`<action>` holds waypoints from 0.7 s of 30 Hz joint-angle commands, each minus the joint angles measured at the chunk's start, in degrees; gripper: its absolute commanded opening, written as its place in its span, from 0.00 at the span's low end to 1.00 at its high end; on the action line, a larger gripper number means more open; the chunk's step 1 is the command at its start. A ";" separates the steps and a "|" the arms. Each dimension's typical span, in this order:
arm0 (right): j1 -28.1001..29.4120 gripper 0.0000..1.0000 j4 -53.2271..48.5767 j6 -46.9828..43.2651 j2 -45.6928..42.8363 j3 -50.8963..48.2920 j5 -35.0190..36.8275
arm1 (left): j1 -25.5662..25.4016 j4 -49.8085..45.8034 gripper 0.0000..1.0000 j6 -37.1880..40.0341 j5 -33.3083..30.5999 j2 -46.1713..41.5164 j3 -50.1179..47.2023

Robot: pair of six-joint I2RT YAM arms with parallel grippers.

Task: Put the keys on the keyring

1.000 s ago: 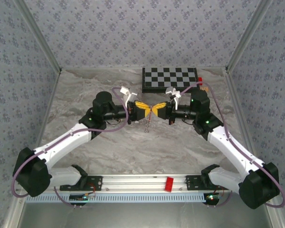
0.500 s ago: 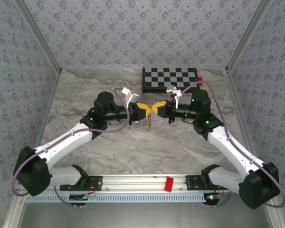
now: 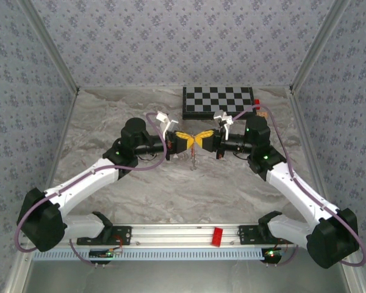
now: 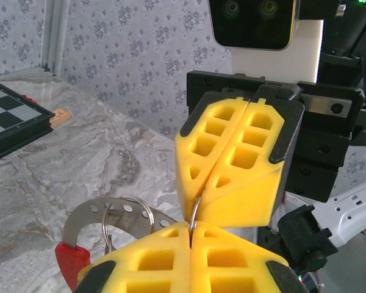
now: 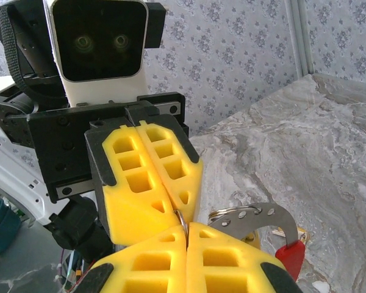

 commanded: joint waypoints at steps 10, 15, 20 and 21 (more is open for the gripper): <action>-3.21 0.32 12.12 13.82 -5.74 -7.46 7.62 | 1.83 9.03 0.00 -12.21 3.50 1.19 0.99; -6.36 0.34 21.29 24.14 -7.66 -11.11 8.89 | 1.76 8.04 0.00 -14.57 3.90 2.66 2.45; -6.47 0.33 24.69 27.83 -6.24 -10.71 7.82 | 1.76 8.35 0.00 -13.32 3.56 3.06 1.91; -6.43 0.32 25.72 28.63 -5.74 -10.68 7.68 | 1.74 8.50 0.00 -12.96 3.79 3.09 1.69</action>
